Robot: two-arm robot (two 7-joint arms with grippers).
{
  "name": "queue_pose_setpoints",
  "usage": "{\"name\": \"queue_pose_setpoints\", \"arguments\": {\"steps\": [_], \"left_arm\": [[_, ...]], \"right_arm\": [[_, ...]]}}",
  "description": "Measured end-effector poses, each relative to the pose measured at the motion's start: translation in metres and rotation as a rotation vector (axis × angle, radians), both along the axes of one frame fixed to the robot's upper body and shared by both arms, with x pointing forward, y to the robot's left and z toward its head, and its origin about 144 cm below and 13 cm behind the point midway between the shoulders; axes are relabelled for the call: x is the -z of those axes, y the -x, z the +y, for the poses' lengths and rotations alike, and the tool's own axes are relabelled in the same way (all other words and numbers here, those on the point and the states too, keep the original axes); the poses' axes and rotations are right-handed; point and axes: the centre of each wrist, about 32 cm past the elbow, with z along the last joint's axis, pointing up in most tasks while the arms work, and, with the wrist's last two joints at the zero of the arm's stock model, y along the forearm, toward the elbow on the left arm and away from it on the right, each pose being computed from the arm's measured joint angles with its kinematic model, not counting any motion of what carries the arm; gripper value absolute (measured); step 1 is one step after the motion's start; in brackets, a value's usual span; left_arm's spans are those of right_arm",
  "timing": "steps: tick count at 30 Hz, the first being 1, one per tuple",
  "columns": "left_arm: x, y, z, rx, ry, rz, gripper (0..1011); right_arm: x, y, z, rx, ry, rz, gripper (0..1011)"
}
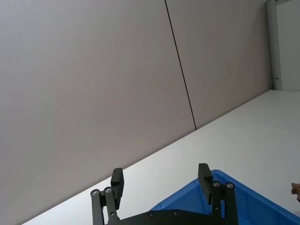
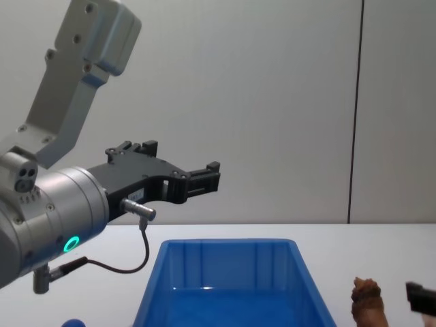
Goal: Pick up the two dolls from the table and place them into the box.
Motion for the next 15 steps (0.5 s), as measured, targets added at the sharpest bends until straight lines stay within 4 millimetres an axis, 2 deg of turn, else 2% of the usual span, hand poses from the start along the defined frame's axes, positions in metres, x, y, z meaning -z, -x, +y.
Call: {"name": "queue_pose_setpoints", "arguments": {"steps": [11,15], "left_arm": [[0.0,0.0,0.0,0.0,0.0,0.0,1001],[0.0,0.0,0.0,0.0,0.0,0.0,1001]], "right_arm": [[0.015,0.0,0.002,0.019,0.01,0.052,1001],[0.02,0.0,0.003,0.022,0.013,0.066,960]]}}
